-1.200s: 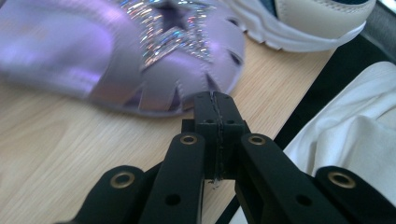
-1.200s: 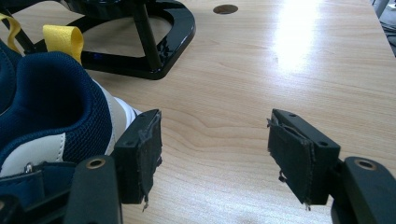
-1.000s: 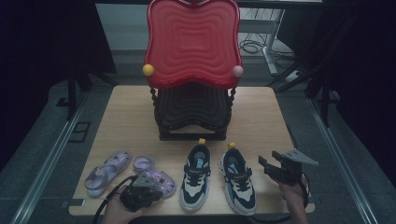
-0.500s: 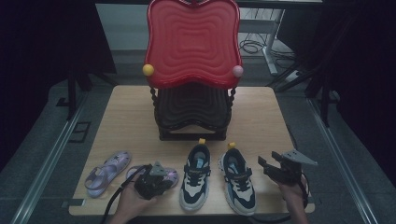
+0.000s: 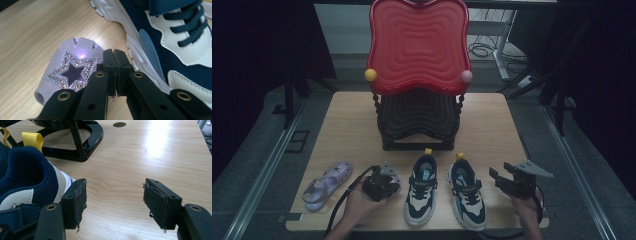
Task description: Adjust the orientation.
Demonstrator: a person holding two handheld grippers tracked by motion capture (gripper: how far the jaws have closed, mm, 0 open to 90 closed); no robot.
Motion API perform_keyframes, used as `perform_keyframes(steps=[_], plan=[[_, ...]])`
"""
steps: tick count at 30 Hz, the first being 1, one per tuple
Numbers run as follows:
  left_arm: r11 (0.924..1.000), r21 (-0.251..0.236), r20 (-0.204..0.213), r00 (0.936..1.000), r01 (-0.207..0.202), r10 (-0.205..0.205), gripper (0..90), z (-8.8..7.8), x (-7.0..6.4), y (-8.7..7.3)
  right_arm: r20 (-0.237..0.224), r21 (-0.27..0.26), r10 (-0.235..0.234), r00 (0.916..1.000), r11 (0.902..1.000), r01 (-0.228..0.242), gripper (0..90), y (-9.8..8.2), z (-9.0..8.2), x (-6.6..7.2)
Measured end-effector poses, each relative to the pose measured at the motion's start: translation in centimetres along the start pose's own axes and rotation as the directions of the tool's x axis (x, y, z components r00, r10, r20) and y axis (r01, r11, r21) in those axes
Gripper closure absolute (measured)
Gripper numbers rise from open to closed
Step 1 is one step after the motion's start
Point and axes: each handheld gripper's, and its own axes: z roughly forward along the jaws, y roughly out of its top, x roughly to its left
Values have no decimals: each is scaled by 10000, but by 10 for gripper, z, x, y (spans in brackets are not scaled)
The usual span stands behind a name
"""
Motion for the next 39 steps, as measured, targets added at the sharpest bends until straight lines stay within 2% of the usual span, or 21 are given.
perform_keyframes(steps=[7,14,17,21,29,34,39], plan=[[9997,223,-171,9998,71,-67,894,3,10,9,-42,37,47,10000,10000,-47,352,-1,1,1],[9993,337,-669,9977,164,-141,888,4,21,14,-17,51,53,10000,10000,-53,352,-1,2,0],[9993,311,-670,9976,193,-172,885,3,22,14,13,31,94,10000,10000,-94,352,-2,0,-2],[9998,181,-587,9983,71,-60,880,-1,19,13,16,21,89,10000,10000,-89,352,-1,0,-1],[9990,-74,-273,9986,-446,444,890,-19,0,8,5,70,68,10000,10000,-68,352,-2,1,1],[9986,-69,-208,9985,-517,515,891,-29,-7,-5,-10,83,76,10000,9999,-76,352,-3,2,0],[9994,-141,-260,9992,-324,320,891,-41,-4,-24,12,72,74,10000,9999,-74,352,-3,1,0]])
